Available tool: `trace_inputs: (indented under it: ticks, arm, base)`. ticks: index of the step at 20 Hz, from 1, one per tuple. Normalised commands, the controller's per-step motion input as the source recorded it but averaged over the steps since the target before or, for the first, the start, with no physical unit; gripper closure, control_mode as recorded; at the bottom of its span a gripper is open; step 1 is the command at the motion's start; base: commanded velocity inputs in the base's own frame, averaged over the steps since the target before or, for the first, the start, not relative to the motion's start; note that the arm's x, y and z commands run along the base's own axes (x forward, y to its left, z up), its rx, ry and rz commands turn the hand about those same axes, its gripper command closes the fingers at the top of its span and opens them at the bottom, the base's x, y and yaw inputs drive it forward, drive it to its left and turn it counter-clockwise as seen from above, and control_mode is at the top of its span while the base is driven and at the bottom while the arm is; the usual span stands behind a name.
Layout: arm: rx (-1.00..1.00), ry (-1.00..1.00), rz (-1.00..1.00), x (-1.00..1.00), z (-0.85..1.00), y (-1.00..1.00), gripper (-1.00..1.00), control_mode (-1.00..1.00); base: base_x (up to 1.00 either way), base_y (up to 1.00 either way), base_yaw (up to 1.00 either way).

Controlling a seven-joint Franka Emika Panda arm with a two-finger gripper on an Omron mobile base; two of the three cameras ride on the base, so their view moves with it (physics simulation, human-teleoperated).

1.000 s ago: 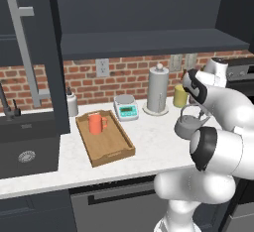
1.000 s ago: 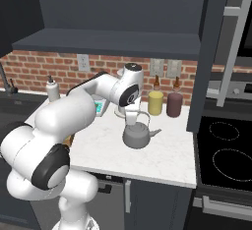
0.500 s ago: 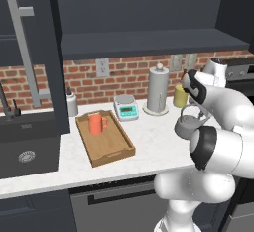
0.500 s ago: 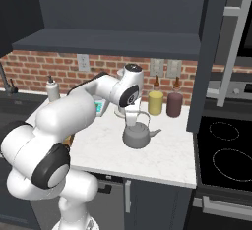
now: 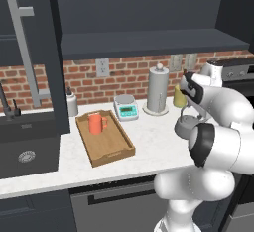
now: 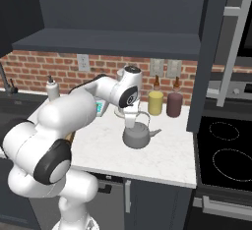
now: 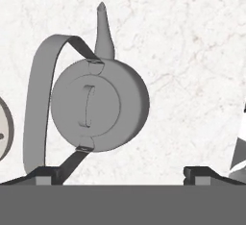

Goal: Pick the kettle from the counter and place it on the tray. Then pick the mug from the cabinet and place it on the tray. Then close the cabinet doors.

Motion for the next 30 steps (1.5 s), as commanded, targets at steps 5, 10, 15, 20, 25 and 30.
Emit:
trace_inputs:
  ticks: [5, 10, 15, 20, 25, 30]
  arm:
    - [0.0, 0.05, 0.0, 0.0, -0.1, 0.02, -1.0, -1.0]
    - [0.01, 0.01, 0.0, 0.0, 0.04, -0.05, -1.0, -1.0]
    - [0.03, 0.0, 0.0, -0.06, 0.29, -0.13, -1.0, -1.0]
    - [0.03, 0.0, 0.0, 0.08, 0.32, -0.04, -1.0, -1.0]
    - [0.03, 0.02, 0.0, 0.24, 0.18, -0.01, -1.0, -1.0]
    - [0.03, 0.01, 0.0, 0.19, 0.0, 0.0, -1.0, -1.0]
  base:
    - [0.0, 0.0, 0.0]
    - [0.0, 0.0, 0.0]
    - [0.0, 0.0, 0.0]
    - [0.0, 0.0, 0.0]
    - [0.0, 0.0, 0.0]
    - [0.0, 0.0, 0.0]
